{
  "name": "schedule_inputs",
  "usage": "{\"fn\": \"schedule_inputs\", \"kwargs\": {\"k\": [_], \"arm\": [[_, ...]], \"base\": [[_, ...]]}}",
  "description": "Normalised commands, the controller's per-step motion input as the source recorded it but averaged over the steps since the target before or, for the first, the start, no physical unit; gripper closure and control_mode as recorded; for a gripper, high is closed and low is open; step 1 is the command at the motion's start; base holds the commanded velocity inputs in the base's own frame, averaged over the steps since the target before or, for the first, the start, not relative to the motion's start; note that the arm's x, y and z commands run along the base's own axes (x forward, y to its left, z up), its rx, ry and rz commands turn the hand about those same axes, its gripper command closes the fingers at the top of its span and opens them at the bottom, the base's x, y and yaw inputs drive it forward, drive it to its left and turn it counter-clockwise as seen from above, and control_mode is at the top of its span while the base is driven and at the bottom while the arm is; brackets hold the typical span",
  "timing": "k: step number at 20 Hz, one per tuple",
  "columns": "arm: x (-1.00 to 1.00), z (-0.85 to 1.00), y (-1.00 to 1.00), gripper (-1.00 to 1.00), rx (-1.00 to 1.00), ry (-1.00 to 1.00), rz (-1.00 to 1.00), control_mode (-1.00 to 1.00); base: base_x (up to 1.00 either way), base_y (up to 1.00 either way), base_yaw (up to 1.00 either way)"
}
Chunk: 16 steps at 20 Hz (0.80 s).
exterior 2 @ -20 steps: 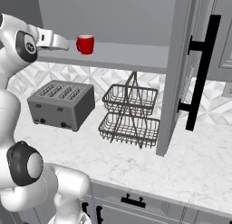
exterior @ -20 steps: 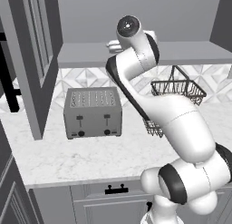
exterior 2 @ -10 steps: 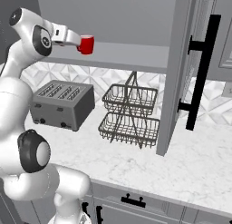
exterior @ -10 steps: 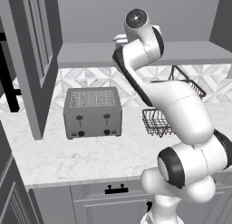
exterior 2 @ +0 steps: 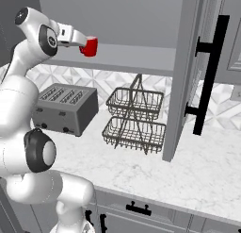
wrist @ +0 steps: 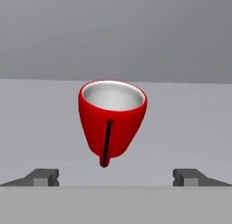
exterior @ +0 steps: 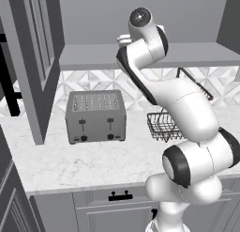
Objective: Gather all objects into one cabinet and sort the glasses and bowls to opposite sides.
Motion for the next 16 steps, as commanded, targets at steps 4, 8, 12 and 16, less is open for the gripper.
{"fn": "schedule_inputs", "kwargs": {"k": [4,8,12,16], "arm": [[0.10,-0.03,0.00,-1.00,0.00,0.00,0.00,-1.00],[0.32,-0.11,0.00,-1.00,0.00,0.00,0.00,-1.00],[0.26,-0.08,0.00,-1.00,0.00,0.00,-0.01,-1.00],[0.18,0.00,0.00,-1.00,0.00,0.00,-0.02,-1.00]], "base": [[0.00,0.00,0.00],[0.00,0.00,0.00],[0.00,0.00,0.00],[0.00,0.00,0.00]]}}
